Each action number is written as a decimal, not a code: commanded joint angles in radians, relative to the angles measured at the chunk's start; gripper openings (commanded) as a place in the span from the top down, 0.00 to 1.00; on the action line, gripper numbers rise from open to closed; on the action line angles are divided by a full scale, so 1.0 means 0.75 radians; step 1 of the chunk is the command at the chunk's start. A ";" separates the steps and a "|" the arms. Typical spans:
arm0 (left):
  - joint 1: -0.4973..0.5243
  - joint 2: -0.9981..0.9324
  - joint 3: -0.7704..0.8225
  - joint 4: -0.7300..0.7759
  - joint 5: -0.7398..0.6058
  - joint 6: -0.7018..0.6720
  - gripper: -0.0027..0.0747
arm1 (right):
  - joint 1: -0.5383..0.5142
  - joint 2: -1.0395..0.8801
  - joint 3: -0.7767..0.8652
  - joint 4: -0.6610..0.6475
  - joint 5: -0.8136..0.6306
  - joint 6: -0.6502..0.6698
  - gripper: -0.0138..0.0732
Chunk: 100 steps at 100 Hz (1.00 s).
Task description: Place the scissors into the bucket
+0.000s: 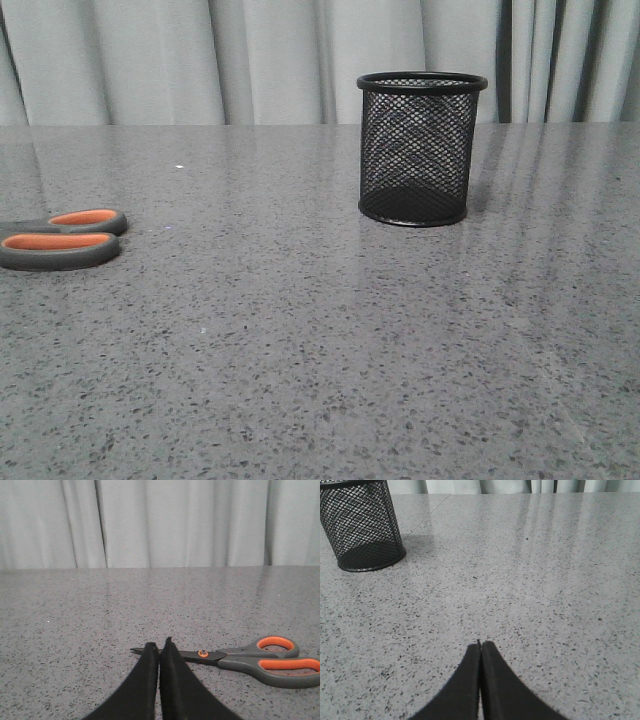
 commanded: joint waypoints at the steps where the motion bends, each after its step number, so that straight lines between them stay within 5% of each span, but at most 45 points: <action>1: 0.004 -0.031 0.037 -0.004 -0.105 -0.005 0.99 | -0.008 -0.032 0.024 -0.013 -0.099 -0.003 0.90; 100: 0.004 -0.031 0.037 -0.004 -0.105 -0.005 0.99 | -0.008 -0.032 0.024 -0.122 -0.175 -0.003 0.90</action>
